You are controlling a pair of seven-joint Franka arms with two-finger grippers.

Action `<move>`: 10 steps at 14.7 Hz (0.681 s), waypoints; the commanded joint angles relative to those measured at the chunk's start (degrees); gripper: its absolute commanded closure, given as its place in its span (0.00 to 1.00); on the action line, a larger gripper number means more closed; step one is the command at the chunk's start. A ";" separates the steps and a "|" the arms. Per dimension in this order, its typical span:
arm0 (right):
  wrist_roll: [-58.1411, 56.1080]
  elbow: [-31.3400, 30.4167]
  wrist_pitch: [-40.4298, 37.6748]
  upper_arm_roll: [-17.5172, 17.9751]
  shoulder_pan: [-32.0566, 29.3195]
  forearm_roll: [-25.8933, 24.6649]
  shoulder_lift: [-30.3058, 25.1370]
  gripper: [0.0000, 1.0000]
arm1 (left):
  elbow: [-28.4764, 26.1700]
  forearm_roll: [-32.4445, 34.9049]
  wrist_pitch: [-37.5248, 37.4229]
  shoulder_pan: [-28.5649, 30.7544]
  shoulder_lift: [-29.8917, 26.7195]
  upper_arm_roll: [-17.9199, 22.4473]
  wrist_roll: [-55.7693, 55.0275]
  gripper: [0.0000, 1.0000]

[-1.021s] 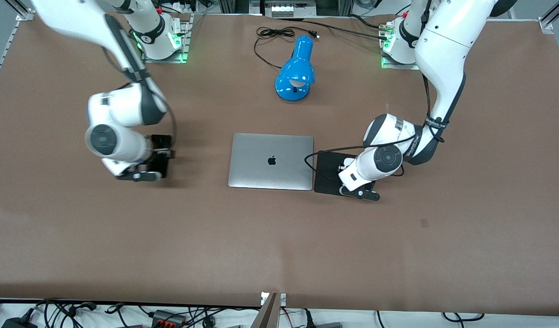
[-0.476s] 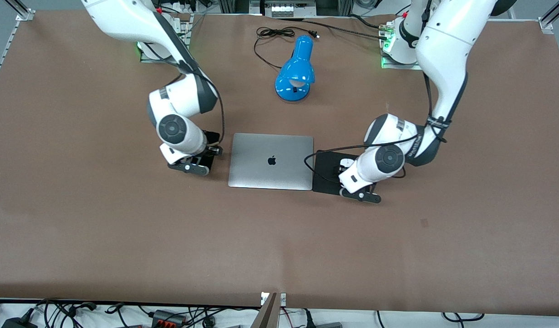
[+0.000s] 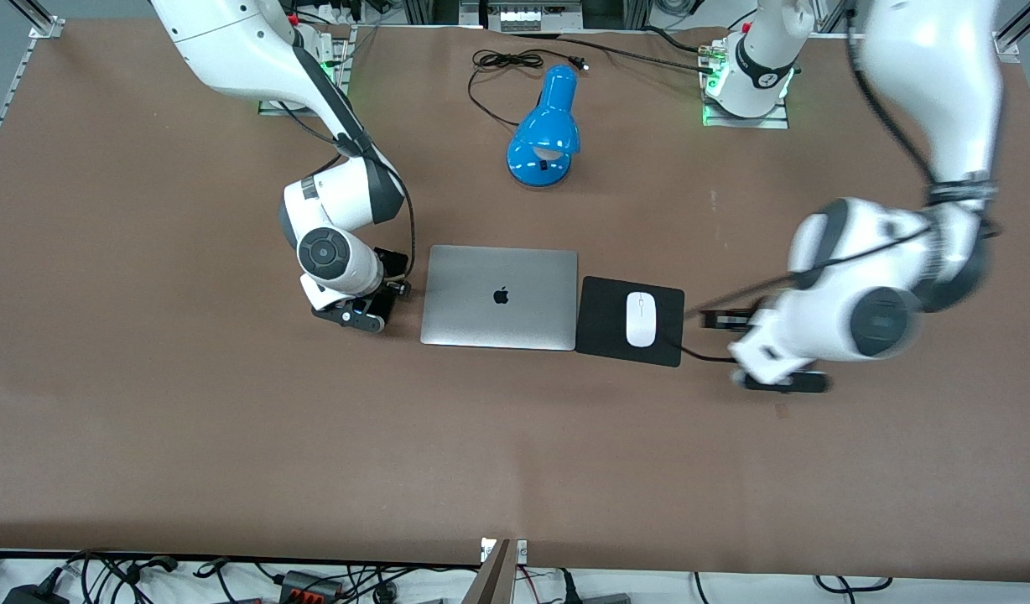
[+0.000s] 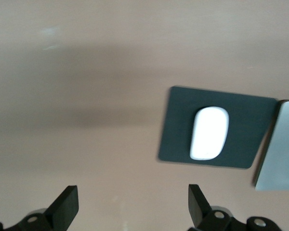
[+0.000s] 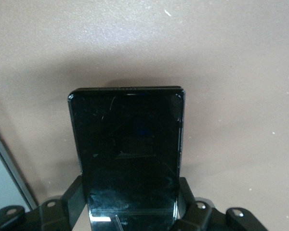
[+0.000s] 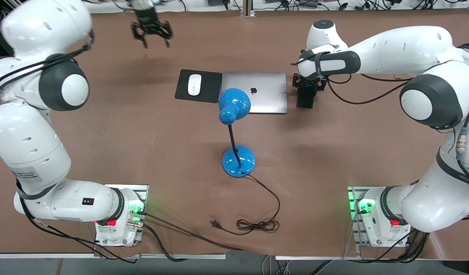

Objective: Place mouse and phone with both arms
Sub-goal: 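Release the mouse on the pad with the left gripper and lift away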

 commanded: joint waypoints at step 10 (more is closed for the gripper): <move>-7.47 5.59 -0.15 0.14 0.29 -0.15 3.85 0.77 | 13.12 5.01 -20.95 12.98 -6.92 -1.54 12.54 0.00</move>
